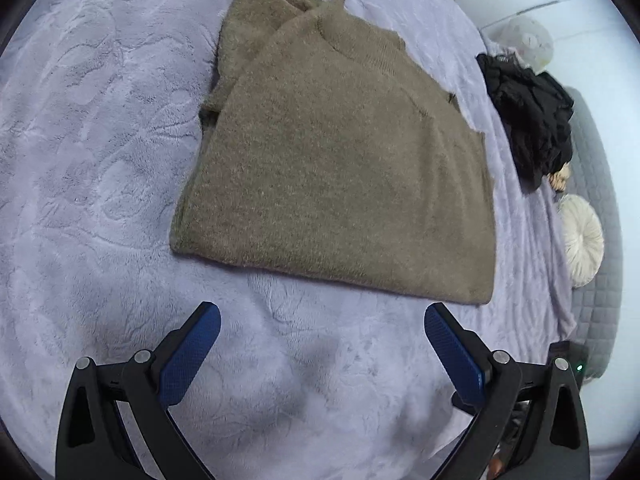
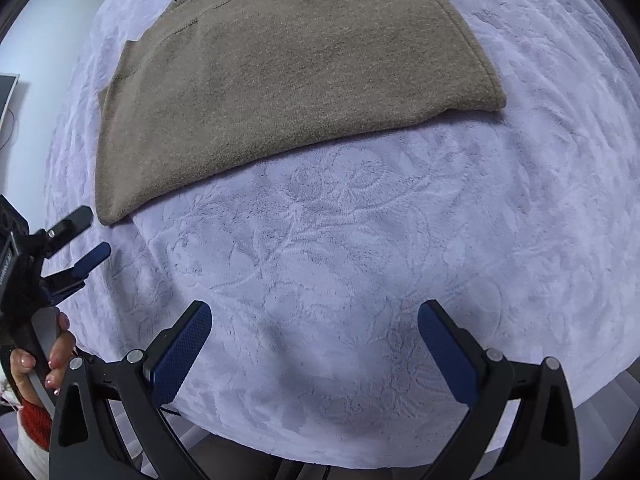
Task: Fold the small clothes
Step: 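Grasp the edge of the folded sweater with the left tool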
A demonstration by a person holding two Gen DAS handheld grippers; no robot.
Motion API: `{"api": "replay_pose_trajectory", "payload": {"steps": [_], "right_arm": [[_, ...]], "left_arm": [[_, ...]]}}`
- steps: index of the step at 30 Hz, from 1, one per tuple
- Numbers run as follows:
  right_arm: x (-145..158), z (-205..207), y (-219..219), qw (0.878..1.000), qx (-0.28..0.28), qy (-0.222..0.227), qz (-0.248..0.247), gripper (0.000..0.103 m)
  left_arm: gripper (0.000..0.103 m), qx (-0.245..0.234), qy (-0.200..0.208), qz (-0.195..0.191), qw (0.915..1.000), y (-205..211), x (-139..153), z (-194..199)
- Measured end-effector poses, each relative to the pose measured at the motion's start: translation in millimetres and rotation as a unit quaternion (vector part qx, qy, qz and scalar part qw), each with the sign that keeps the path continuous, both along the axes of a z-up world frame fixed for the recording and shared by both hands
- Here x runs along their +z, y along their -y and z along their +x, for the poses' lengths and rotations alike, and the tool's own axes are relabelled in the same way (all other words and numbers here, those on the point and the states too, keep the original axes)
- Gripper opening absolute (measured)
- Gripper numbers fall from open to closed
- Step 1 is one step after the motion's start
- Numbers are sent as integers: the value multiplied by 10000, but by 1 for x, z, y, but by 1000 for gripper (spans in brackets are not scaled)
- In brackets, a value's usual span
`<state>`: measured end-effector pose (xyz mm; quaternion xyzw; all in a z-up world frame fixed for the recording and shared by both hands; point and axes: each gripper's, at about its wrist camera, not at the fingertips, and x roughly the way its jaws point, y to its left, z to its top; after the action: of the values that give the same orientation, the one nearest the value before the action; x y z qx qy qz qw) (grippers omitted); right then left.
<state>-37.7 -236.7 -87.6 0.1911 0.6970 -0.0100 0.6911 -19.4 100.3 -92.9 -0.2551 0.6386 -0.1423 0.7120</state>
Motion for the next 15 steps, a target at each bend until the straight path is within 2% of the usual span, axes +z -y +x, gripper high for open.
{"api": "replay_pose_trajectory", "payload": {"steps": [3,10,15], "right_arm": [[-3,-1,0,10000,29,-26,15,103],[-14,8,-3,9998,151,-90,54,103],[-20,19,-11,9994,330,-124,66,103]], "left_arm": [[102,375,-24,-458,9982,-18,-10,4],[102,791,-42,-1120,9905,-21,-37,15],[102,950,24,-1072,9897,-5,-51,28]]}}
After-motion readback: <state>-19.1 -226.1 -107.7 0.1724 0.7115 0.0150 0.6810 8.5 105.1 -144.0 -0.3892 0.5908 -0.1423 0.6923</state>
